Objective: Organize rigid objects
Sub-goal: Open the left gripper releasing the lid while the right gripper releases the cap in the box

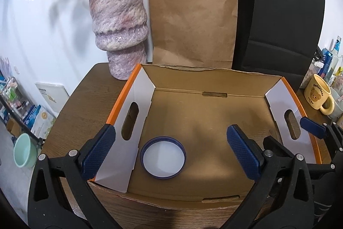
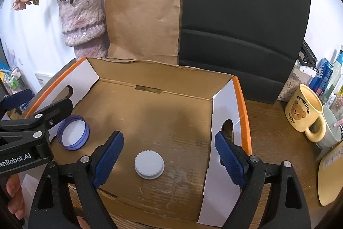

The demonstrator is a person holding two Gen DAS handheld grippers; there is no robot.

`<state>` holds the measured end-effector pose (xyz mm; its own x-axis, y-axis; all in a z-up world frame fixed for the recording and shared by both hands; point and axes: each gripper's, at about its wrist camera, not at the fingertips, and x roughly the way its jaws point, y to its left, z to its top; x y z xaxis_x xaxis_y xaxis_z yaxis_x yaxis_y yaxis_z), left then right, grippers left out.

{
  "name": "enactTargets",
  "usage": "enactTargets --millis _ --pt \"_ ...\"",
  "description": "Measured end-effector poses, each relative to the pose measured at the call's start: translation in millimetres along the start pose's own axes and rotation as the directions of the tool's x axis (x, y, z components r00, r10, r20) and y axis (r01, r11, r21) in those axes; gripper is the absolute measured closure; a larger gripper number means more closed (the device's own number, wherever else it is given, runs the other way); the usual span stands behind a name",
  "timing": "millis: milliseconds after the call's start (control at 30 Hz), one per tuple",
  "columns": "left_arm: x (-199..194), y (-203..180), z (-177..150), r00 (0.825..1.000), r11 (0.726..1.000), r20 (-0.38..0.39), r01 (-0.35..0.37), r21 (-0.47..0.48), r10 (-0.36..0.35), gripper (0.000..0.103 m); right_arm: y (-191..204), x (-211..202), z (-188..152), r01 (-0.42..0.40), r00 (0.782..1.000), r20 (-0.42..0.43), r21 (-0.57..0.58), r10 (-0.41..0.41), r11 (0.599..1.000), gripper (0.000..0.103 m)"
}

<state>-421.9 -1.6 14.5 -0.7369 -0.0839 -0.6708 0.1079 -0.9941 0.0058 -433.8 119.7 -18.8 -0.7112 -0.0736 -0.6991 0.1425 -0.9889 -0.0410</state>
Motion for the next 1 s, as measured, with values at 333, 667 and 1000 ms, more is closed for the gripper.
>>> enactTargets --millis 333,667,1000 --pt "-10 2 -4 1.0 1.0 0.011 0.011 -0.003 -0.011 0.0 2 -11 -2 -0.007 1.0 0.019 -0.004 0.007 1.0 0.012" --pt "-32 4 -11 0.999 1.0 0.042 0.029 0.011 -0.03 0.0 3 -36 -11 -0.01 0.998 0.055 -0.01 0.011 1.0 0.012" --pt "-56 7 -31 0.997 0.998 0.045 0.058 0.022 -0.059 0.0 7 -65 -27 -0.01 0.996 0.084 -0.021 0.012 1.0 0.012"
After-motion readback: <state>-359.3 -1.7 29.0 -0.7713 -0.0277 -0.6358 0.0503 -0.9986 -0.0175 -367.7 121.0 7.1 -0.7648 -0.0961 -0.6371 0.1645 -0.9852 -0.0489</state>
